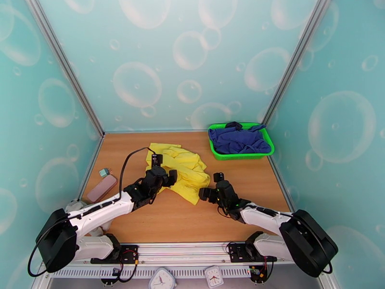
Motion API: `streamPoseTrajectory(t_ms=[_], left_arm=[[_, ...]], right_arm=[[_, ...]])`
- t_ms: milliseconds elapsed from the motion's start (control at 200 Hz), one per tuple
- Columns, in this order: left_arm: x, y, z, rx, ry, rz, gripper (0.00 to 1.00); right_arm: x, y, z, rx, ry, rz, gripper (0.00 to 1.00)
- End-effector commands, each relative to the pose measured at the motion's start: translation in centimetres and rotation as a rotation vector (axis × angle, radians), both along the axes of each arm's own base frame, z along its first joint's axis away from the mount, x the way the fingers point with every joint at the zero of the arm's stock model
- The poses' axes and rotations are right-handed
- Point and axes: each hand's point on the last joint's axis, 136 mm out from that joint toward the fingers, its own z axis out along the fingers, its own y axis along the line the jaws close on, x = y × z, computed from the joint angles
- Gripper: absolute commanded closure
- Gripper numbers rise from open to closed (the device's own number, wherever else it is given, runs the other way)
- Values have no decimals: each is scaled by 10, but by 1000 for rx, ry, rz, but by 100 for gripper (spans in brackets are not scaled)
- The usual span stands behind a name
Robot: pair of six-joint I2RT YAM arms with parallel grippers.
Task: Fold and stack the trousers
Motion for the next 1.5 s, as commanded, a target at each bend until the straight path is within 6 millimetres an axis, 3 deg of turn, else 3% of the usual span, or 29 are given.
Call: streamPoseTrajectory(t_ms=[0,420,580,660,685,780,955,1055,1175,1305,1380,1495], left_arm=[[-5,4,-5,5,19,6,10],[-6,9,13,-19,-27,18,11],[-8,14,19,-19,-39,25,11],[-7,17,20,-20,-41,30,11],[-7,18,21,-23,-42,31,11],[-6,21,21,-25,-42,38,11],[-5,29,23,-38,-50,58,11],[-4,30,25,-58,-56,52,12],[1,25,29,-62,-62,26,12],[6,17,35,-44,-71,-12,12],[11,17,35,-19,-75,-22,12],[22,25,35,0,-79,-12,12]], right_arm=[[7,22,15,78,-19,14,19],[1,45,-7,88,68,50,34],[10,48,-1,79,33,57,67],[17,48,12,66,-3,75,94],[21,49,20,57,-23,84,100],[31,47,49,-15,-87,110,100],[58,30,131,-220,-218,116,100],[79,15,182,-412,-304,100,100],[110,3,257,-647,-445,61,100],[135,12,333,-860,-652,62,100],[140,23,361,-974,-728,68,100],[135,28,384,-1053,-776,68,100]])
